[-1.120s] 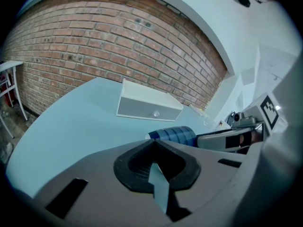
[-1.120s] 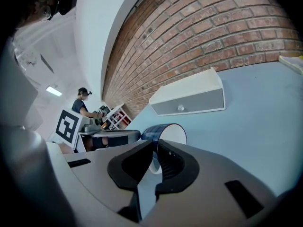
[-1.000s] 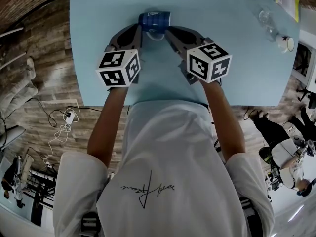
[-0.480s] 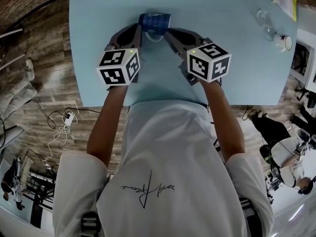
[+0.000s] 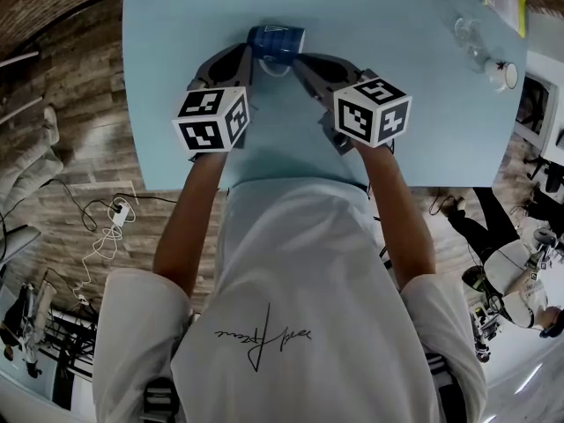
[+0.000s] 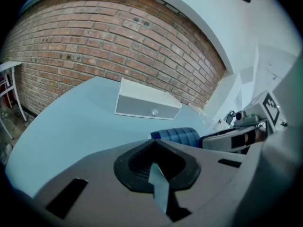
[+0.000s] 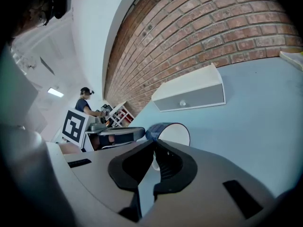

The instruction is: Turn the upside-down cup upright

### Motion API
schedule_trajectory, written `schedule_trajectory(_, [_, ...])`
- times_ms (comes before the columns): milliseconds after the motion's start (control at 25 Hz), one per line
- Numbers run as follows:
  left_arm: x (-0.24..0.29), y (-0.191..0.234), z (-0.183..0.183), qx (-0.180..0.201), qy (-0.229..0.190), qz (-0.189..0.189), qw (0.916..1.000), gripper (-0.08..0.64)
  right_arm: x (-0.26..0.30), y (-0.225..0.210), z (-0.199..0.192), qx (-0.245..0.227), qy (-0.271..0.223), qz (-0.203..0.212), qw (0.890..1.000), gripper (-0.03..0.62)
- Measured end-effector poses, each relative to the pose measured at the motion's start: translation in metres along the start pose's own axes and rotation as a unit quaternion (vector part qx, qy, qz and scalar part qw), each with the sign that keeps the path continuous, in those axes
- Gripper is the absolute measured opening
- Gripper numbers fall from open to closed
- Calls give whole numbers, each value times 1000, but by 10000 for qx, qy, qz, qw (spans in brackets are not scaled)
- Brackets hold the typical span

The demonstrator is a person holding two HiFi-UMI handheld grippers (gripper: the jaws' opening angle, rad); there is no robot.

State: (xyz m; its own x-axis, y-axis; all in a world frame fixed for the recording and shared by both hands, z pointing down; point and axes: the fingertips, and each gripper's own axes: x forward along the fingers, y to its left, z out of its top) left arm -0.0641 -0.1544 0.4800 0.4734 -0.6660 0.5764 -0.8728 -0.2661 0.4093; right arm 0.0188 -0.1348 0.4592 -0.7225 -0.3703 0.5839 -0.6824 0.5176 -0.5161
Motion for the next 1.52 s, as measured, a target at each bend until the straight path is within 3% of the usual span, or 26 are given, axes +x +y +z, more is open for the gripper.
schedule_trajectory(1520, [5, -24, -20, 8, 128, -263, 9996, 9, -24, 1, -12, -382, 303, -317, 9983, 23])
